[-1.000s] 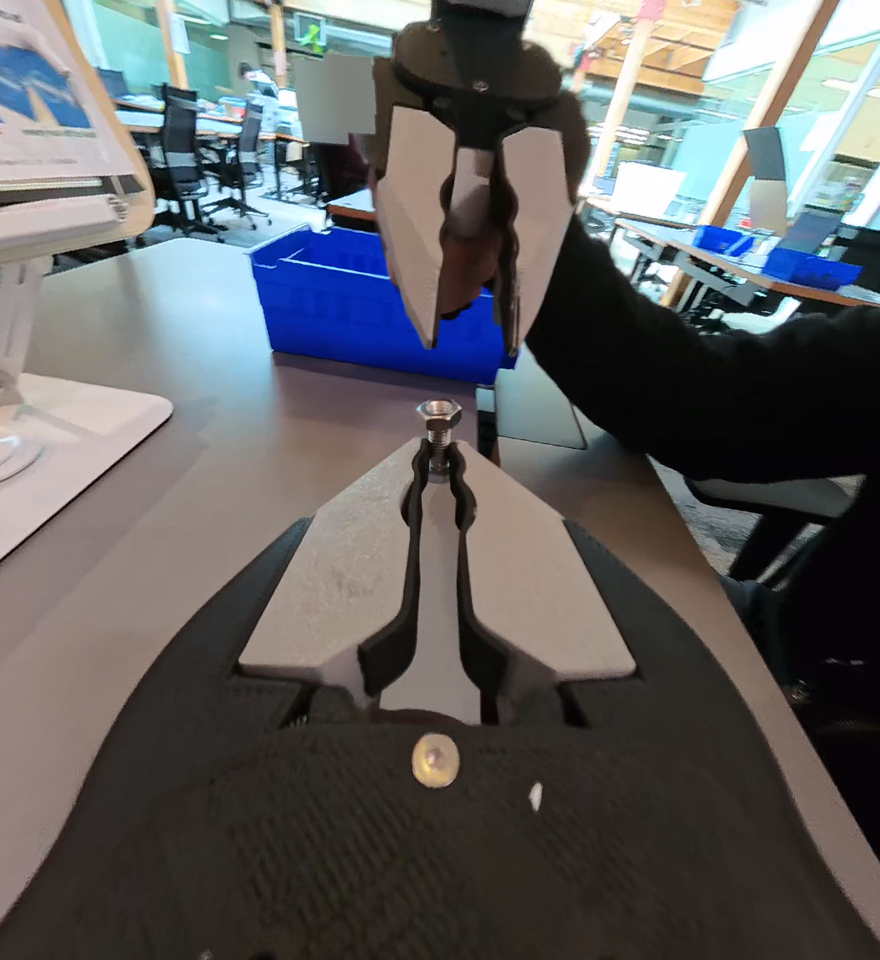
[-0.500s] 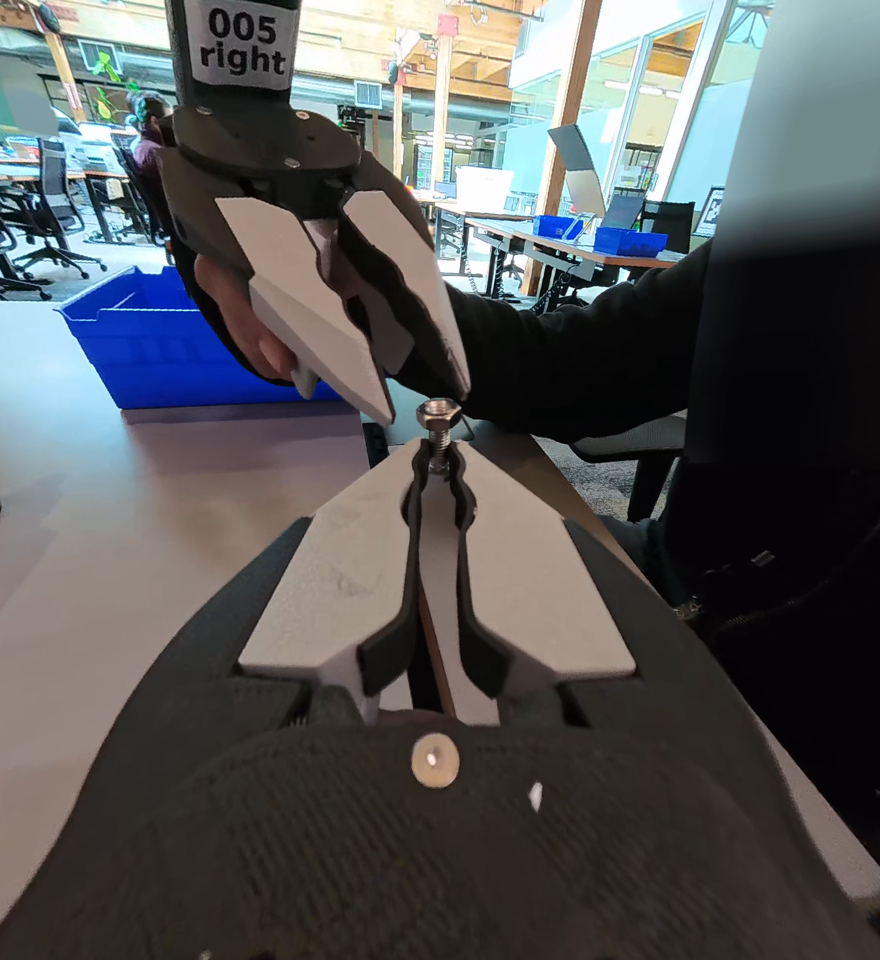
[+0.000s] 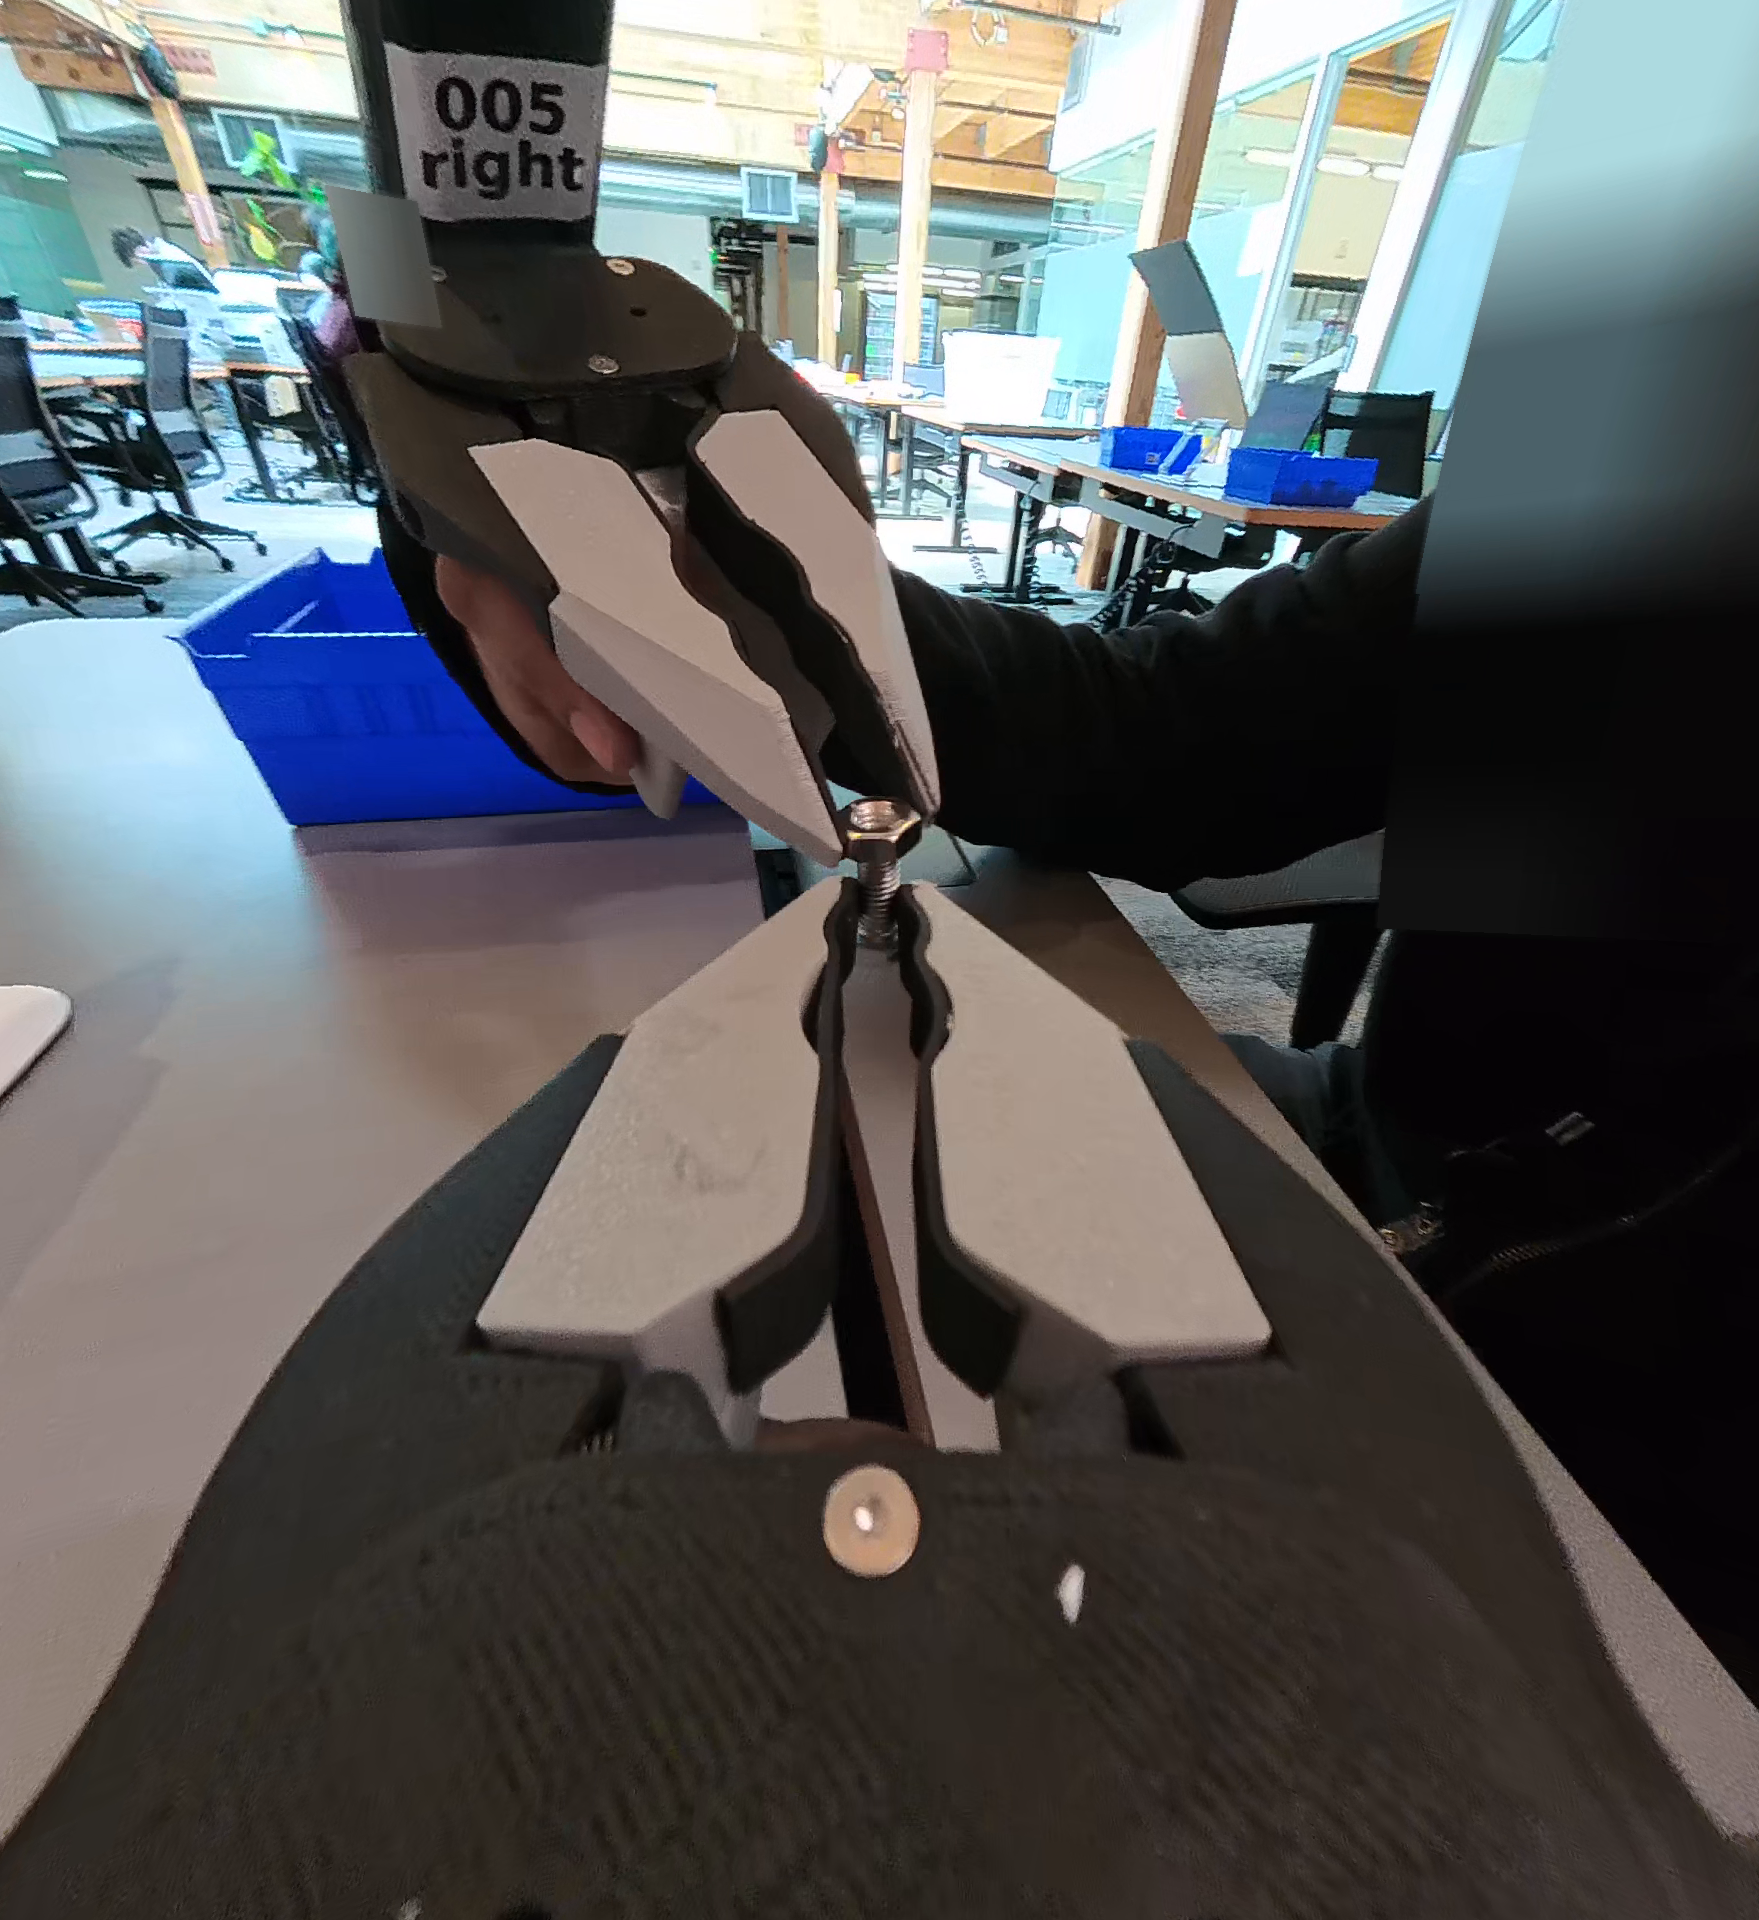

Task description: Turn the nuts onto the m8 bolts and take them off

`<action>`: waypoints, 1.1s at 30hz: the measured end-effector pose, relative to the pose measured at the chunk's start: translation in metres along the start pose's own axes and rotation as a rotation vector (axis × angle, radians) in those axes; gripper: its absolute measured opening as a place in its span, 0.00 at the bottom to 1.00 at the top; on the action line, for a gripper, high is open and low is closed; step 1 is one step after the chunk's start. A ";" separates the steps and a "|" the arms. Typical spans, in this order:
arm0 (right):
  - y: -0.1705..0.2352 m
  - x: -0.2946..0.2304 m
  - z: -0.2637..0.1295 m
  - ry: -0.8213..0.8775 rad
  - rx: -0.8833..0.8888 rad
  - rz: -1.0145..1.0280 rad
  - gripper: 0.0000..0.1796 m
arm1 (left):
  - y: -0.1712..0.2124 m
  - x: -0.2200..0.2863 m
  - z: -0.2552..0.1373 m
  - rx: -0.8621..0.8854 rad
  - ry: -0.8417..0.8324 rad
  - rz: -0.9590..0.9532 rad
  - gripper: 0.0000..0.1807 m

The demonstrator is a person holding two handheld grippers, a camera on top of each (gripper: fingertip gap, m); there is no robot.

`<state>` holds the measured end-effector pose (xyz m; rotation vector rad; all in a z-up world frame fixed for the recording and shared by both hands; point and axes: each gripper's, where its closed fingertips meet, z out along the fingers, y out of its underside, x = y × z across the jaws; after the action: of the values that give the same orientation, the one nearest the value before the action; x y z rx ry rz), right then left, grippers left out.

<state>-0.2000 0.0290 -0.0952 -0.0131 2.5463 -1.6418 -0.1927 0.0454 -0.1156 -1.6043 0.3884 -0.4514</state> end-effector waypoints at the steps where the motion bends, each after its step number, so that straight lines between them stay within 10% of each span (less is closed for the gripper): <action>1: 0.000 0.003 -0.001 0.016 0.002 0.005 0.06 | -0.001 -0.004 -0.001 0.002 -0.021 0.006 0.03; 25: 0.019 0.099 -0.036 0.616 -0.086 0.188 0.06 | 0.007 -0.107 -0.026 -0.113 -0.846 0.022 0.02; 33: 0.004 0.078 -0.038 0.482 -0.003 0.160 0.14 | -0.007 -0.086 -0.019 0.010 -0.616 -0.077 0.03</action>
<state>-0.2814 0.0600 -0.0905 0.6432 2.7823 -1.7472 -0.2769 0.0726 -0.1122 -1.6607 -0.1424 -0.0014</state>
